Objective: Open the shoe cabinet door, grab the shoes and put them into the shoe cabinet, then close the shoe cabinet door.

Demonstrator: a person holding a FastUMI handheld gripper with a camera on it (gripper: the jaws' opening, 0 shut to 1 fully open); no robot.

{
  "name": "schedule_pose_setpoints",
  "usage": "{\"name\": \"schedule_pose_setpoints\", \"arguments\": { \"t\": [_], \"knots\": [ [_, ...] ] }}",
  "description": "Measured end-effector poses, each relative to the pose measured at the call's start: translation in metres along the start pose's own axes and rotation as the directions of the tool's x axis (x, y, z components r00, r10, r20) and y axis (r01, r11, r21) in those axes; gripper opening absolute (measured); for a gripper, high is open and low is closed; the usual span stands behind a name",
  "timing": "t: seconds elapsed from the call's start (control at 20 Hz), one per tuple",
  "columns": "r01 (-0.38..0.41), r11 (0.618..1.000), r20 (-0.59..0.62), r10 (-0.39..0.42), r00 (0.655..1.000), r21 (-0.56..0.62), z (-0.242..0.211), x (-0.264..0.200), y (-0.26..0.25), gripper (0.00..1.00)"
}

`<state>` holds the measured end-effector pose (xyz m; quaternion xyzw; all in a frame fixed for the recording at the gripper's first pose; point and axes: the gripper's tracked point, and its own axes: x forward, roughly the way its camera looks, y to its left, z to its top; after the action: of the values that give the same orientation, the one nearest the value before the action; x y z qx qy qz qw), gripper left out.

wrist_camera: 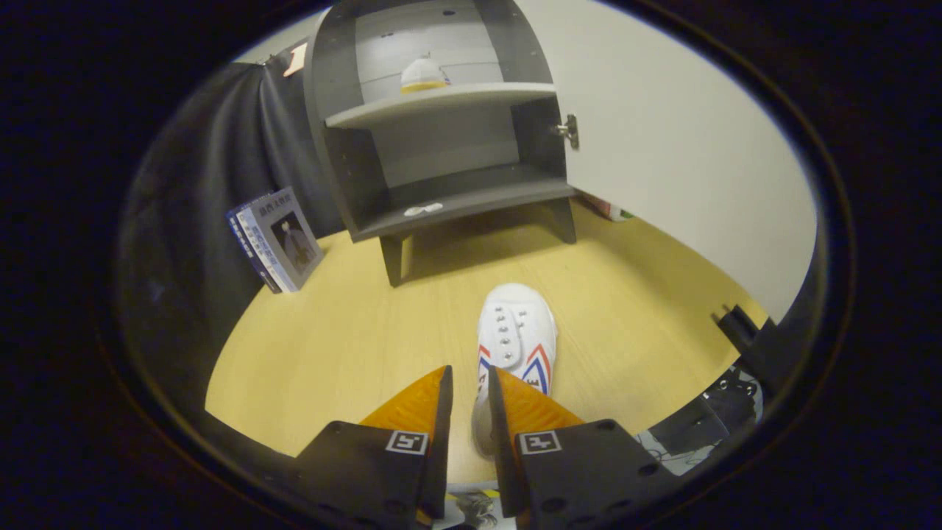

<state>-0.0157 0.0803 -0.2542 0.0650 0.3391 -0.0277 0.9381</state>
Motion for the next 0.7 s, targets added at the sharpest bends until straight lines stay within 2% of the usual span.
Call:
{"name": "schedule_pose_setpoints", "arguments": {
  "t": [0.25, 0.7],
  "knots": [
    [0.023, 1.0, -0.079, -0.023, 0.997, -0.006, -0.016, 0.001, -0.003, 0.3],
    [0.066, 0.997, -0.048, -0.065, 0.997, 0.031, -0.01, 0.022, -0.003, 0.3]
  ]
}}
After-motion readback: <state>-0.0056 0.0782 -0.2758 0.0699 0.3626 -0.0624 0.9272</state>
